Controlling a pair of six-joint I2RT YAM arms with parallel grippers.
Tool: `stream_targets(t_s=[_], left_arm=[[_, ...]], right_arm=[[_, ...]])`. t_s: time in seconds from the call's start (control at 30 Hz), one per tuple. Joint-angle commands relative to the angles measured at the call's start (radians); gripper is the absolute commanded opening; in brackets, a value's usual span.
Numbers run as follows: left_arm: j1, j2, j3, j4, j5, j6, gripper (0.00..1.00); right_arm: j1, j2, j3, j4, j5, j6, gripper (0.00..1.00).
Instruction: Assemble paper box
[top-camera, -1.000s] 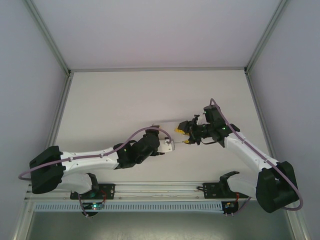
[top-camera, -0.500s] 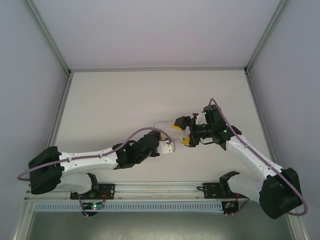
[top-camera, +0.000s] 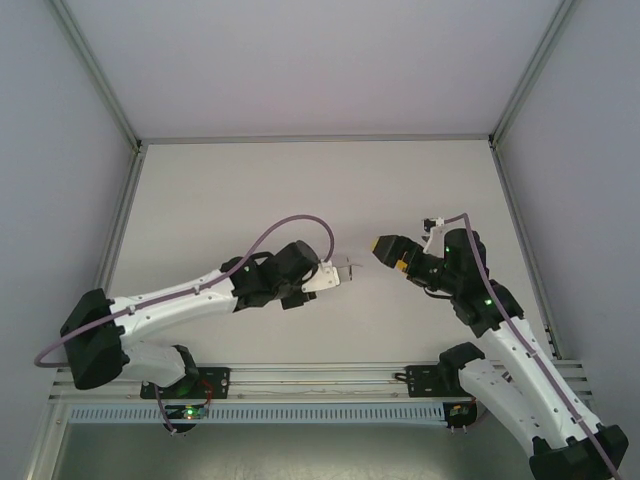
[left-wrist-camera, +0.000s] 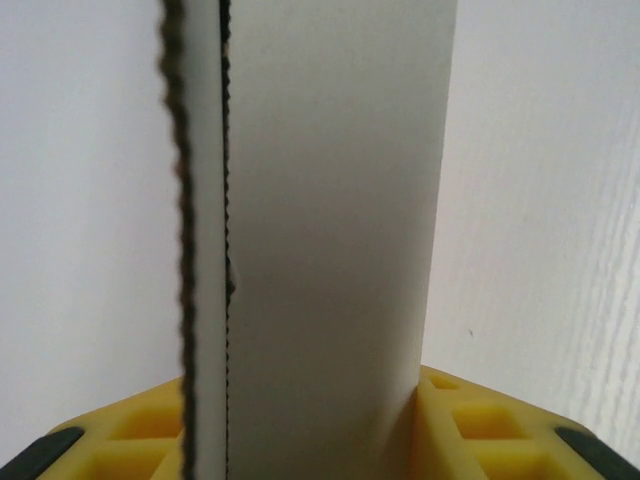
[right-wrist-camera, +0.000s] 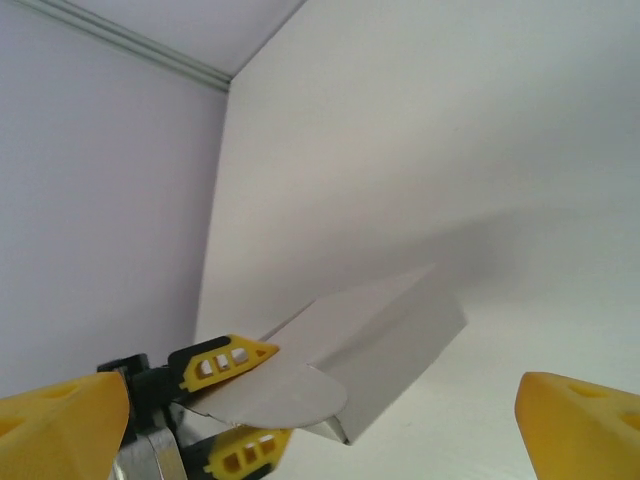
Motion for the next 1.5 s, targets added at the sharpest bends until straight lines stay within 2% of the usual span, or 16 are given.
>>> stream_targets(t_s=[0.0,0.13,0.27,0.43,0.57,0.7,0.77,0.87,0.93,1.03,1.17,1.3,1.47], left_arm=[[0.046,0.065,0.06,-0.147,0.146,-0.031,0.4],[0.094,0.133,0.084,-0.166,0.224,-0.007,0.39],[0.177,0.186,0.12,-0.182,0.366,0.01,0.4],[0.185,0.257,0.162,-0.226,0.387,0.052,0.4],[0.197,0.321,0.204,-0.27,0.392,0.061,0.42],[0.201,0.374,0.243,-0.304,0.393,0.061,0.42],[0.202,0.393,0.256,-0.313,0.39,0.06,0.44],[0.203,0.408,0.265,-0.317,0.39,0.066,0.46],[0.204,0.415,0.268,-0.319,0.395,0.068,0.47],[0.206,0.423,0.272,-0.321,0.396,0.069,0.47],[0.206,0.421,0.27,-0.324,0.407,0.074,0.47],[0.206,0.422,0.272,-0.326,0.411,0.079,0.47],[0.206,0.434,0.28,-0.329,0.389,0.07,0.47]], right_arm=[[0.002,-0.003,-0.073,0.148,0.012,-0.18,0.99],[0.026,0.079,-0.096,0.251,-0.054,-0.274,0.98],[0.109,0.159,-0.1,0.311,-0.038,-0.375,0.88],[0.179,0.245,-0.093,0.342,0.008,-0.484,0.78],[0.197,0.297,-0.079,0.351,0.099,-0.597,0.74],[0.199,0.352,-0.053,0.336,0.085,-0.656,0.57],[0.204,0.364,-0.046,0.317,0.058,-0.678,0.54],[0.201,0.359,-0.061,0.308,0.084,-0.68,0.5],[0.197,0.365,-0.065,0.313,0.102,-0.675,0.42],[0.198,0.377,-0.058,0.323,0.103,-0.673,0.36],[0.196,0.41,-0.034,0.301,0.12,-0.686,0.35],[0.197,0.442,-0.008,0.277,0.12,-0.689,0.29],[0.197,0.431,0.013,0.258,0.13,-0.663,0.09]])
